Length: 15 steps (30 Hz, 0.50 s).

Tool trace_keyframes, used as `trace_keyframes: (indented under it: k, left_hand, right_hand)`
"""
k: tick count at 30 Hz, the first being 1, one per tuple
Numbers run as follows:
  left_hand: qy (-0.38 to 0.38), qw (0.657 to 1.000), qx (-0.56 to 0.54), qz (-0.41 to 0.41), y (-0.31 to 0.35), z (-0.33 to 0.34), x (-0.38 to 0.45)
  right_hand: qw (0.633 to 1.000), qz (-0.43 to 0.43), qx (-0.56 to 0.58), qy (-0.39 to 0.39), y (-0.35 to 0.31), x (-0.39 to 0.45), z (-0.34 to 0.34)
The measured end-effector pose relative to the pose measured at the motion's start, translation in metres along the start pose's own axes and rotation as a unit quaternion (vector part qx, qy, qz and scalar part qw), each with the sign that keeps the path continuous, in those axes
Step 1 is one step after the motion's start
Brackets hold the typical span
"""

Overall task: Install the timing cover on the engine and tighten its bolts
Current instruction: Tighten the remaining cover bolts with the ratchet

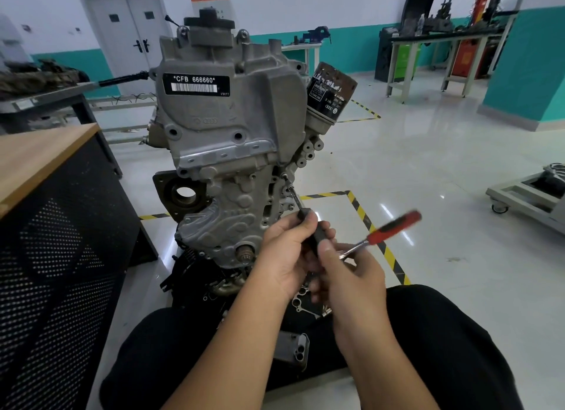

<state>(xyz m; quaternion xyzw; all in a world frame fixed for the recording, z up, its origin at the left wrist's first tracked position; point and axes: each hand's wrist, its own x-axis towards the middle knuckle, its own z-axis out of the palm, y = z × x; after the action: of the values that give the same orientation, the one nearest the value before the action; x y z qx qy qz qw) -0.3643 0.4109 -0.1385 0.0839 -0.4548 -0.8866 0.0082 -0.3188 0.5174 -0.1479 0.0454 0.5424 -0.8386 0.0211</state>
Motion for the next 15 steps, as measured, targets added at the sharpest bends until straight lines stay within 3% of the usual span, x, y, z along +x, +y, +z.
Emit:
trace_keyframes:
  k: [2,3,5,7,9,11,13,14,15]
  left_hand:
    - [0.003,1.000,0.008,0.016,0.002,-0.003,0.000]
    - [0.003,1.000,0.010,0.020,0.003,-0.004,0.001]
    - [0.003,1.000,0.012,0.018,0.001,-0.004,0.002]
    - [0.009,1.000,0.004,0.013,-0.001,-0.001,0.002]
    - [0.008,1.000,-0.011,0.012,0.000,0.001,0.002]
    - [-0.004,1.000,-0.010,0.013,0.003,0.000,0.001]
    - [-0.026,1.000,-0.006,0.008,0.006,-0.001,-0.001]
    - [-0.033,0.999,-0.007,0.002,0.007,-0.002,-0.002]
    - [-0.032,0.999,-0.005,-0.002,0.006,-0.002,-0.002]
  right_hand:
    - [0.970,0.141,0.196,-0.036,-0.007,-0.001,0.002]
    - [0.966,0.152,0.206,-0.034,-0.007,-0.001,0.000]
    - [0.999,0.041,0.023,-0.010,-0.002,-0.001,-0.002]
    - [0.968,-0.125,-0.212,0.053,0.003,0.003,-0.006]
    - [0.946,-0.173,-0.267,0.063,0.006,0.004,-0.007]
    - [0.990,-0.086,-0.109,0.030,0.000,-0.001,-0.002]
    - [0.988,0.072,0.135,-0.019,-0.008,-0.002,0.000]
    - [0.976,0.119,0.182,-0.028,-0.011,-0.001,-0.001]
    - [0.979,0.123,0.161,-0.030,-0.009,0.001,-0.004]
